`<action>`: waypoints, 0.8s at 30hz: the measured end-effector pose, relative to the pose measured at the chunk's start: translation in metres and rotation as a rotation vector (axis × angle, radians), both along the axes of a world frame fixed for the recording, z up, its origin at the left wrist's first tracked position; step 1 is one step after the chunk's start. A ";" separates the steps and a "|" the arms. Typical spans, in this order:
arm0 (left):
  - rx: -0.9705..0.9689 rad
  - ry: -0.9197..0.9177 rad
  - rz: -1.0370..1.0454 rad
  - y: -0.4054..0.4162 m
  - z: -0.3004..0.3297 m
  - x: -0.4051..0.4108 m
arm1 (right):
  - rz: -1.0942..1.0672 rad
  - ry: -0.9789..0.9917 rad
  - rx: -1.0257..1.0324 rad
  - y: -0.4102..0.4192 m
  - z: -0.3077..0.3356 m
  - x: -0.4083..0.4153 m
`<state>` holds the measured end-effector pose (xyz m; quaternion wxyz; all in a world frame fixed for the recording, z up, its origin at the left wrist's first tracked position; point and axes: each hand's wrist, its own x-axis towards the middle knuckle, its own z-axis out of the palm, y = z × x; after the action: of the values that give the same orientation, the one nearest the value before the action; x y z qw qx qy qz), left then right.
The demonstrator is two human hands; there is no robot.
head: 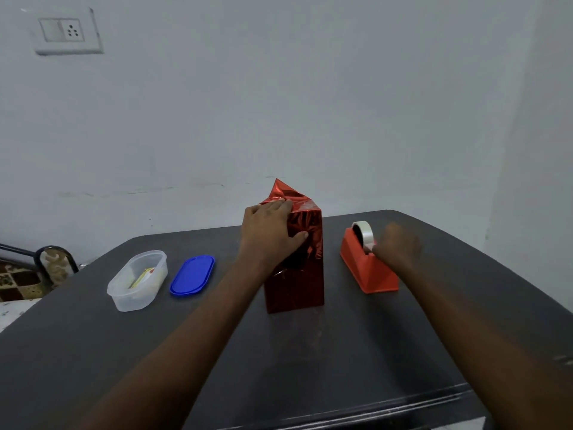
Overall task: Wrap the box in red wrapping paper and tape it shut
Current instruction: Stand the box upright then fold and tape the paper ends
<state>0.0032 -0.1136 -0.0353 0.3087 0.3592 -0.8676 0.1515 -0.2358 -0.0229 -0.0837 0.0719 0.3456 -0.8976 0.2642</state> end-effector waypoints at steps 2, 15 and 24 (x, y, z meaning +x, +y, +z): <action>0.001 -0.002 0.000 0.000 0.000 -0.001 | 0.010 -0.145 -0.042 0.001 0.003 -0.004; 0.010 0.001 0.005 -0.003 -0.001 -0.002 | 0.075 -0.804 -0.479 0.009 0.016 -0.009; 0.007 0.001 0.007 -0.005 -0.002 -0.002 | -0.081 -0.797 -0.685 0.035 -0.062 0.010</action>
<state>0.0012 -0.1181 -0.0374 0.3072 0.3632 -0.8668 0.1493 -0.2259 0.0119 -0.1460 -0.1558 0.1403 -0.7300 0.6505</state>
